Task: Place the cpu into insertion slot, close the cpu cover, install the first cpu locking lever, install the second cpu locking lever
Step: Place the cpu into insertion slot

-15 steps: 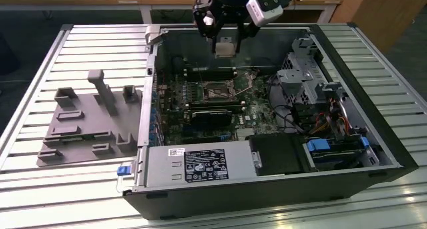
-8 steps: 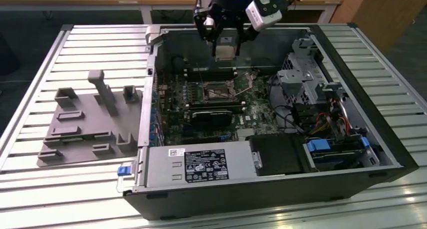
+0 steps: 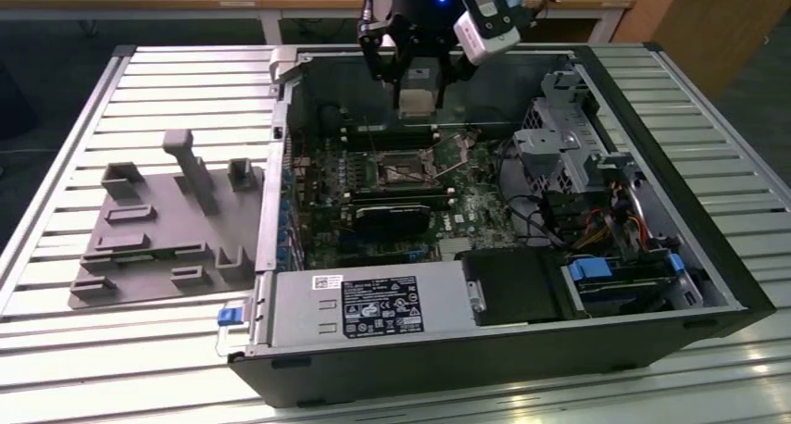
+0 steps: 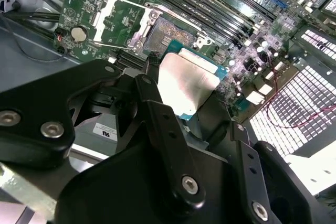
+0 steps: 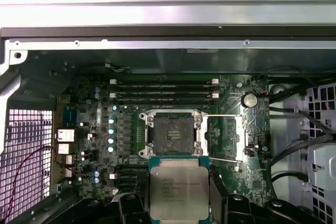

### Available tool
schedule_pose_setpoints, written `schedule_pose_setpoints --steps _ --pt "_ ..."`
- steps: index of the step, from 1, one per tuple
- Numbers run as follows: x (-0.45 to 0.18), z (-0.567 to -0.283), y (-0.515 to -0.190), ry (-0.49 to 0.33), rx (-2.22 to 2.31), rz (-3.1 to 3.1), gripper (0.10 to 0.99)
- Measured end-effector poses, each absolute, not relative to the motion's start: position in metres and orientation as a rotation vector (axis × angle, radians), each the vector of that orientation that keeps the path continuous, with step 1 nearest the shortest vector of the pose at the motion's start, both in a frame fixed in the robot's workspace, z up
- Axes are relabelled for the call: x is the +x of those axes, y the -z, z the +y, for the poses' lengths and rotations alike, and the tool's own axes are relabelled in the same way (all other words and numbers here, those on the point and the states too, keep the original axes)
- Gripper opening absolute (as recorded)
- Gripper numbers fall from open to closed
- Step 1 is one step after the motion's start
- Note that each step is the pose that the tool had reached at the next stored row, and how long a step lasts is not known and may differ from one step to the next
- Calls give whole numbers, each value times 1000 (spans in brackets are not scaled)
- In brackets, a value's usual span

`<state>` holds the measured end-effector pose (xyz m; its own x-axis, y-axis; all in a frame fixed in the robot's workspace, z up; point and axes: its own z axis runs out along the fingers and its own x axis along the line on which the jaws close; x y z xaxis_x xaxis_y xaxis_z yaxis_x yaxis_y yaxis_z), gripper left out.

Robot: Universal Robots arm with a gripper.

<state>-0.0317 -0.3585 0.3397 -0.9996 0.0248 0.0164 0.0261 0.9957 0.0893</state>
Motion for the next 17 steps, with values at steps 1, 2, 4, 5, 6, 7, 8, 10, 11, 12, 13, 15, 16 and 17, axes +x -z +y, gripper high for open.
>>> schedule_pose_setpoints --steps 1,2,4,5,6,7,8,10,11,12,13,15,16,17 --pt "-32 -359 -339 140 -40 -3123 537" --pt "-32 -359 -338 140 -40 -3123 537" --pt "-32 -359 -336 140 -40 -3124 537" --pt "-32 -359 -335 140 -41 -3124 537" --pt "-32 -358 -335 140 -43 -3124 537" --pt "-32 -358 -334 139 -48 -3124 537" --pt "-32 -359 -334 139 -55 -3124 537" --pt "-32 -359 -333 139 -80 -3124 537" --pt "-32 -359 -333 139 -100 -3124 537" --pt "-32 -359 -333 139 -127 -3124 537" --pt "-32 -359 -332 140 -157 -3124 537" --pt "-32 -359 -331 140 -214 -3122 537" --pt "-32 -359 -331 140 -242 -3121 537" --pt "-32 -359 -330 140 -271 -3119 537"
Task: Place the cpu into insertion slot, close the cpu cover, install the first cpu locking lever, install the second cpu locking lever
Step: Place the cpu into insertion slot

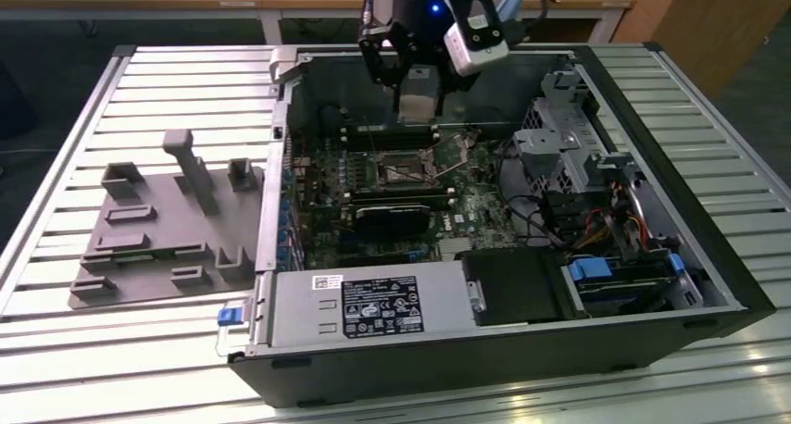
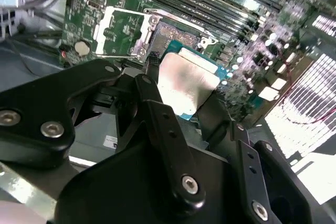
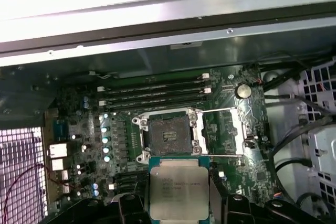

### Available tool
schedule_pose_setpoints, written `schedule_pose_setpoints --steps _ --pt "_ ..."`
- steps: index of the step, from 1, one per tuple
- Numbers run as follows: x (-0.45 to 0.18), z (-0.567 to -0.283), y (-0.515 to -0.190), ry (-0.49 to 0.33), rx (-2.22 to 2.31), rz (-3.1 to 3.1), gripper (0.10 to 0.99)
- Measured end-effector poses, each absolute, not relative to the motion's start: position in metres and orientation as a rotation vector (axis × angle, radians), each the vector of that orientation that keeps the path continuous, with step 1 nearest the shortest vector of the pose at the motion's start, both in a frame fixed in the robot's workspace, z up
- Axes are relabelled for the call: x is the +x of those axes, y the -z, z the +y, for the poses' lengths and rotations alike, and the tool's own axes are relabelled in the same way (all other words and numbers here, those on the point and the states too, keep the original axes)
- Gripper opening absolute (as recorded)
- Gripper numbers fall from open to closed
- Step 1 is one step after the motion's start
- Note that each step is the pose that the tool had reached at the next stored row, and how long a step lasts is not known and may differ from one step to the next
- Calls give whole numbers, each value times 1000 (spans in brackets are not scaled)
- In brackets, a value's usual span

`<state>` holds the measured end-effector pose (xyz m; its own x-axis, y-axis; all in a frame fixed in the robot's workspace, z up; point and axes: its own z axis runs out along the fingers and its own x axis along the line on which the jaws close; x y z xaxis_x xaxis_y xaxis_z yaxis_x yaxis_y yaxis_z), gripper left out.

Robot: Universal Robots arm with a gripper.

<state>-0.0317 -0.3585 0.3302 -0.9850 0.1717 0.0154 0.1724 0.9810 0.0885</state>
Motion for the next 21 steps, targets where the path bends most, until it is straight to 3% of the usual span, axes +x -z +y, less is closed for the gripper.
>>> schedule_pose_setpoints --steps 21 --pt "-32 -359 -323 139 -885 -3022 537"
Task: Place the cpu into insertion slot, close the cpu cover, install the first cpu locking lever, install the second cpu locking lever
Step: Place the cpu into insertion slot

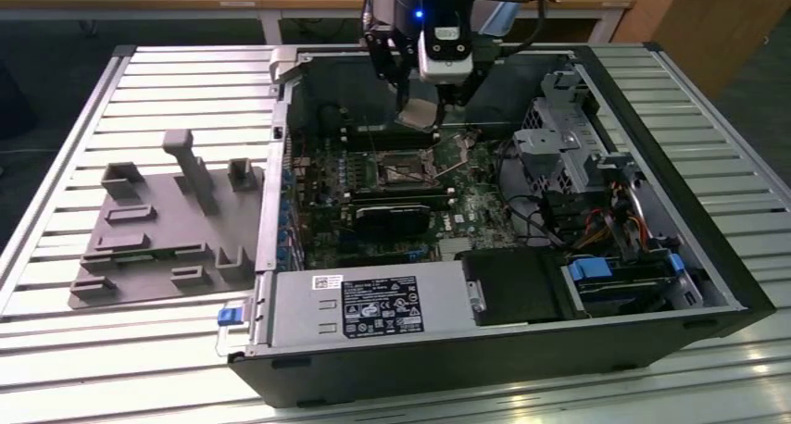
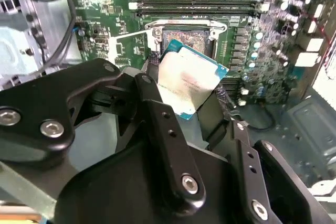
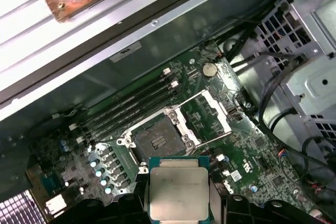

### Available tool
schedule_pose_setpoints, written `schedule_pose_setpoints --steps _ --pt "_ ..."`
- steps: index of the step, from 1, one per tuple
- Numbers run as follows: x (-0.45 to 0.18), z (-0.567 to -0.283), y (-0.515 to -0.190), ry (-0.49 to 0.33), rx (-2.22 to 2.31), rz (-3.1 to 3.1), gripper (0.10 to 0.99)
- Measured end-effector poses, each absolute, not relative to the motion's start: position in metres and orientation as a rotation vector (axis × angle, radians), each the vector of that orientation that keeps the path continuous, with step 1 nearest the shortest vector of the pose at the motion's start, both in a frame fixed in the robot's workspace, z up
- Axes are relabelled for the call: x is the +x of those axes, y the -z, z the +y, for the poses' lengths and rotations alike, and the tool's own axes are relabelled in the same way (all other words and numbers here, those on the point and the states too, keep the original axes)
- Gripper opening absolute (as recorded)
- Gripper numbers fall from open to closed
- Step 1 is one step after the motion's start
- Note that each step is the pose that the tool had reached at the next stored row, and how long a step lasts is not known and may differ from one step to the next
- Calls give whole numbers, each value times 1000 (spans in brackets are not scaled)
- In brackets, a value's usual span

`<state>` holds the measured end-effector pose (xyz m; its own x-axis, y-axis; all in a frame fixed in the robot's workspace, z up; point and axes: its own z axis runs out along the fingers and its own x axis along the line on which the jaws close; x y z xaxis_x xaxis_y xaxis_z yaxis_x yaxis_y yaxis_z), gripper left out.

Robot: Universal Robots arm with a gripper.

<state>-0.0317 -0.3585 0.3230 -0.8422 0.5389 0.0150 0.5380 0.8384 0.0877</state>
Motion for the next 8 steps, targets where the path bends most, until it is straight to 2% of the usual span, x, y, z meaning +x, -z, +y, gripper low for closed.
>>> schedule_pose_setpoints --steps 8 --pt "-32 -359 -322 -137 1062 2937 537"
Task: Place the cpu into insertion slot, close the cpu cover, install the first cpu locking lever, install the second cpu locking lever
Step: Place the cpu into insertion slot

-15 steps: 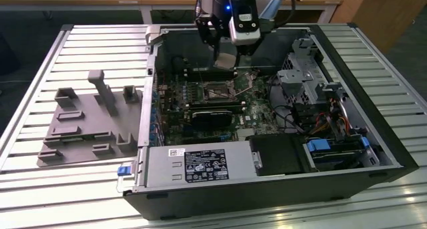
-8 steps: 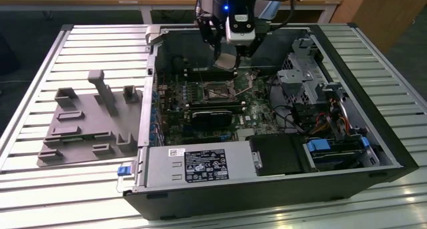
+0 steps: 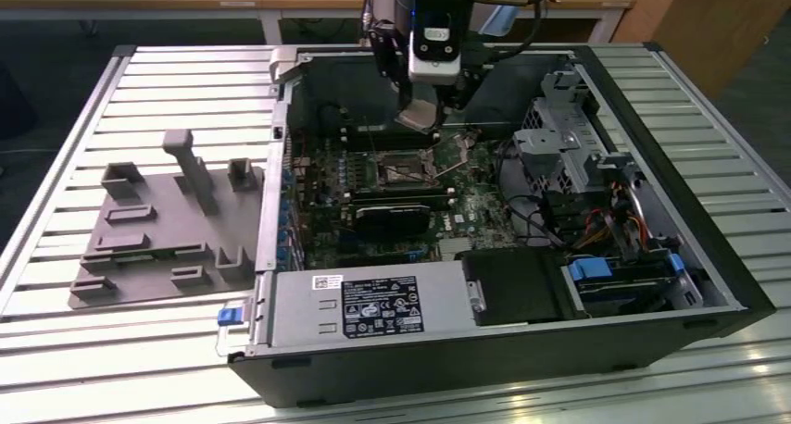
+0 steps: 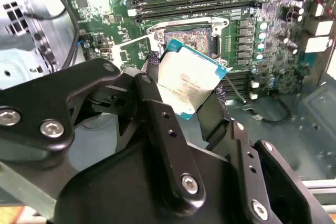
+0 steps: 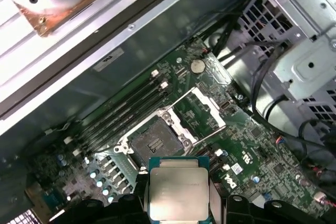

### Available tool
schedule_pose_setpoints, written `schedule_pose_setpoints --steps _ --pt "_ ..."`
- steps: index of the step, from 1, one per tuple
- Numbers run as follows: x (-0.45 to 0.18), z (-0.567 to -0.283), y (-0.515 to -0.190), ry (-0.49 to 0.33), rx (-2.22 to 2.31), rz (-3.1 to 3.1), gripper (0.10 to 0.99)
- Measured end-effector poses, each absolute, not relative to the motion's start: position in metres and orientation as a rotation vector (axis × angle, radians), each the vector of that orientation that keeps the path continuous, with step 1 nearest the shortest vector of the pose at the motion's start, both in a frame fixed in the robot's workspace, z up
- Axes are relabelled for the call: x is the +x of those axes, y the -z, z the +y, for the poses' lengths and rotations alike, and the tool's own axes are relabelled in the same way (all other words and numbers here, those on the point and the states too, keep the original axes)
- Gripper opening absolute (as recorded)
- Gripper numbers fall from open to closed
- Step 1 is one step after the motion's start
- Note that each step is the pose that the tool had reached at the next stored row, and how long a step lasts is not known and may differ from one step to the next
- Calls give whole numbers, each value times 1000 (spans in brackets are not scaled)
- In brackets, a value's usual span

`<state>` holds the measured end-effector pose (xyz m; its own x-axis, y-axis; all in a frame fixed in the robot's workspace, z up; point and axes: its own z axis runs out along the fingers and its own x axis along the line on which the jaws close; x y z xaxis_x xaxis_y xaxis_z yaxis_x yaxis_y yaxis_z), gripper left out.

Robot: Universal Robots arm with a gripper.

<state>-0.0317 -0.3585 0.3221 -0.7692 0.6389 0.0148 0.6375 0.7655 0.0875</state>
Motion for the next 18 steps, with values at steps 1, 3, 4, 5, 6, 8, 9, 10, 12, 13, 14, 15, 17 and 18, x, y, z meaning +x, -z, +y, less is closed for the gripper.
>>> schedule_pose_setpoints --steps 1,3,4,5,6,8,9,10,12,13,14,15,17,18 --pt "-32 -359 -322 -136 1085 2927 537" --pt "-32 -358 -321 -133 1131 2908 537" --pt "-32 -359 -321 -131 1154 2898 537" --pt "-32 -359 -321 -129 1174 2889 537" --pt "-32 -359 -321 -128 1196 2879 537" --pt "-32 -359 -320 -126 1241 2858 537" --pt "-32 -358 -320 -125 1266 2846 537" --pt "-32 -358 -320 -124 1288 2835 537" --pt "-32 -359 -319 -123 1334 2813 537" --pt "-32 -359 -319 -123 1355 2802 537" --pt "-32 -359 -319 -123 1375 2791 537" --pt "-32 -359 -318 -122 1396 2780 537" --pt "-32 -359 -318 -121 1436 2759 537" --pt "-32 -359 -318 -121 1453 2749 537"
